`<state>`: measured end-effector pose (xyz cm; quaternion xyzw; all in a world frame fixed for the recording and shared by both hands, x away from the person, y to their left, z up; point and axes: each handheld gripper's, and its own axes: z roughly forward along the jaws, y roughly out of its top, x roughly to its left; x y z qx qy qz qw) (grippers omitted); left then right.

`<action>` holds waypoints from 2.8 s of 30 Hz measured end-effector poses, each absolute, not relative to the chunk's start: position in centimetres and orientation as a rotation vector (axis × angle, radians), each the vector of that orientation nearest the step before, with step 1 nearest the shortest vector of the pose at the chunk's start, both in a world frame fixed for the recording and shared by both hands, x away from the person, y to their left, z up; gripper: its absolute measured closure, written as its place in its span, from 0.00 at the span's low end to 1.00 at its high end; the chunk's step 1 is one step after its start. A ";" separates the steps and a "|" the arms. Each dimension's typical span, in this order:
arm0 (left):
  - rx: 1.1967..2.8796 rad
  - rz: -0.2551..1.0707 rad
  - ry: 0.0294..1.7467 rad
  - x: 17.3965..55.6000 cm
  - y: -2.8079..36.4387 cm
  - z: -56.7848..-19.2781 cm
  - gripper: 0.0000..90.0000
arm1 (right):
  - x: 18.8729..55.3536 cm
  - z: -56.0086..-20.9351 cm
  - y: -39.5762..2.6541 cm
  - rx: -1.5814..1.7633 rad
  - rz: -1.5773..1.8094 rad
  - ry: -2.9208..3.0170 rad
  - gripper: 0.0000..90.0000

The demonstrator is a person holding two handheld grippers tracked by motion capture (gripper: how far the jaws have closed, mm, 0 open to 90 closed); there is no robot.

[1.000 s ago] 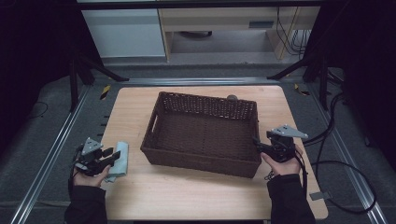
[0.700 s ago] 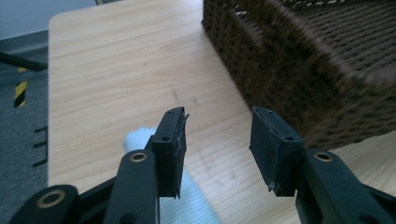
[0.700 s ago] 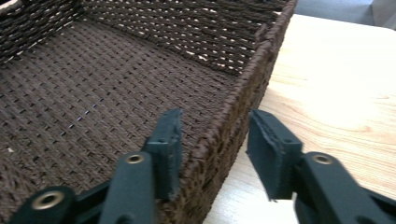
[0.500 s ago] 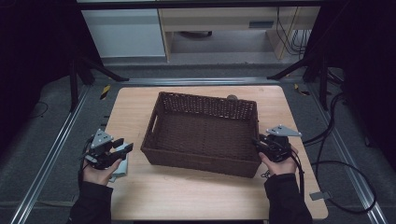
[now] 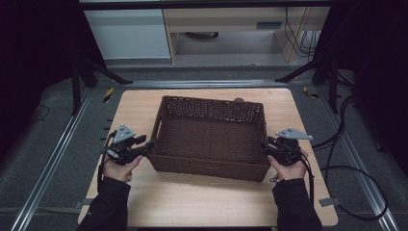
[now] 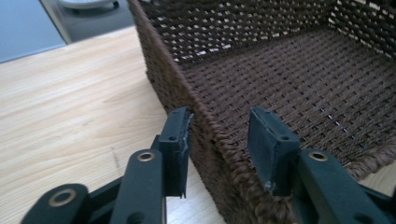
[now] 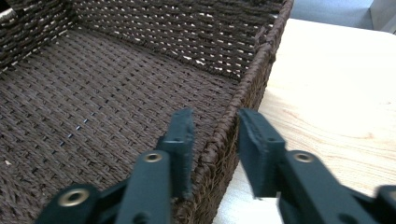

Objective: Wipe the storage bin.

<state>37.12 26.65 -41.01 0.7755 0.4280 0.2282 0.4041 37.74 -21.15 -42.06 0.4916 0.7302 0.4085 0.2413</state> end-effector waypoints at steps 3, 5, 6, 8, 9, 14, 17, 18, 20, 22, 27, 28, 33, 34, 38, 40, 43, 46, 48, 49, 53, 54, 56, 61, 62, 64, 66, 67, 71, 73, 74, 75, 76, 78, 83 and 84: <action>1.978 0.560 1.074 37.2 26.4 -41.5 0.71 | 37.5 -41.7 -21.4 1.337 1.122 1.986 0.65; 1.974 0.557 1.078 37.1 26.4 -41.7 0.73 | 37.3 -41.4 -21.6 1.332 1.130 1.981 0.64; 1.979 0.557 1.078 37.0 26.5 -41.7 0.72 | 37.1 -41.2 -21.7 1.327 1.131 1.986 0.63; 1.970 0.558 1.078 36.7 26.5 -41.7 0.73 | 36.9 -41.1 -21.8 1.332 1.137 1.996 0.62; 1.975 0.560 1.078 36.6 26.5 -41.7 0.73 | 36.7 -41.1 -21.8 1.333 1.140 2.004 0.62; 1.971 0.560 1.081 35.8 26.3 -41.6 0.73 | 36.3 -41.0 -21.6 1.316 1.124 2.023 0.64; 1.972 0.552 1.072 35.1 26.1 -41.5 0.73 | 36.2 -41.0 -21.5 1.310 1.113 2.033 0.68; 1.971 0.543 1.070 35.1 26.1 -41.5 0.73 | 36.2 -41.0 -21.4 1.310 1.104 2.033 0.72; 1.976 0.534 1.061 34.9 26.2 -41.4 0.72 | 36.3 -41.2 -21.3 1.305 1.076 2.031 0.79; 1.973 0.530 1.056 34.9 26.3 -41.2 0.72 | 36.3 -41.3 -21.4 1.307 1.058 2.024 0.84; 1.924 0.546 1.063 35.8 26.3 -40.6 0.67 | 36.9 -41.3 -21.4 1.309 1.042 2.014 0.86; 1.935 0.551 1.068 36.2 26.2 -40.7 0.67 | 37.1 -41.3 -21.4 1.312 1.041 2.011 0.86; 1.955 0.555 1.082 37.0 25.7 -41.5 0.71 | 37.5 -41.3 -21.6 1.322 1.058 1.998 0.82; 1.953 0.545 1.084 36.9 25.8 -41.4 0.71 | 37.4 -41.2 -21.6 1.323 1.066 1.989 0.77; 1.954 0.542 1.075 36.4 25.8 -41.3 0.74 | 36.9 -40.6 -21.6 1.309 1.088 1.979 0.70; 1.963 0.548 1.064 35.9 25.6 -41.3 0.73 | 36.6 -40.4 -21.6 1.305 1.098 1.983 0.68; 1.967 0.545 1.054 35.4 25.4 -41.2 0.73 | 36.5 -40.3 -21.6 1.311 1.079 1.991 0.68; 1.971 0.552 1.050 35.0 25.2 -41.2 0.72 | 36.6 -40.6 -21.6 1.325 1.052 2.003 0.71; 1.972 0.558 1.050 35.0 25.2 -41.1 0.72 | 36.7 -40.9 -21.7 1.331 1.035 2.012 0.77; 1.968 0.555 1.052 35.1 25.2 -41.1 0.72 | 36.7 -41.0 -21.7 1.333 1.015 2.014 0.82; 1.926 0.585 1.075 35.6 25.6 -40.8 0.71 | 37.1 -41.3 -22.1 1.343 1.020 2.017 0.88; 1.922 0.585 1.080 35.9 25.8 -40.8 0.70 | 37.2 -41.2 -22.2 1.349 1.027 2.017 0.88; 1.910 0.549 1.090 36.5 26.0 -41.0 0.69 | 37.6 -41.4 -22.3 1.348 1.019 2.006 0.88; 1.935 0.554 1.075 36.6 25.3 -41.4 0.72 | 37.8 -41.4 -22.3 1.351 1.017 1.999 0.83; 1.935 0.554 1.075 36.5 25.3 -41.4 0.72 | 37.7 -41.4 -22.3 1.347 1.009 1.993 0.78; 1.936 0.544 1.072 36.3 25.3 -41.4 0.72 | 37.5 -41.2 -22.4 1.353 1.013 1.987 0.74; 1.930 0.536 1.069 36.0 25.2 -41.4 0.72 | 37.2 -40.9 -22.7 1.358 1.034 1.973 0.71; 1.934 0.533 1.064 35.7 25.1 -41.4 0.71 | 37.1 -40.8 -22.8 1.361 1.038 1.964 0.71; 1.944 0.533 1.048 34.9 24.7 -41.3 0.70 | 36.9 -40.8 -23.1 1.368 1.043 1.966 0.73; 1.952 0.535 1.041 34.8 24.7 -41.2 0.70 | 36.9 -41.0 -23.1 1.372 1.042 1.968 0.77; 1.960 0.533 1.038 34.9 24.7 -41.1 0.70 | 36.9 -41.0 -23.1 1.371 1.035 1.964 0.81; 1.959 0.532 1.035 35.0 24.8 -41.0 0.70 | 37.0 -41.0 -23.1 1.369 1.017 1.956 0.86; 1.953 0.539 1.037 35.1 24.8 -40.9 0.72 | 37.0 -41.1 -23.2 1.368 1.015 1.947 0.90; 1.923 0.554 1.051 35.6 25.2 -40.6 0.70 | 37.2 -41.2 -23.4 1.381 1.030 1.944 0.91; 1.911 0.559 1.075 36.8 25.5 -41.0 0.68 | 37.9 -41.3 -23.4 1.380 1.017 1.929 0.91; 1.913 0.547 1.071 36.9 25.4 -41.1 0.68 | 38.1 -41.4 -23.4 1.380 1.015 1.922 0.91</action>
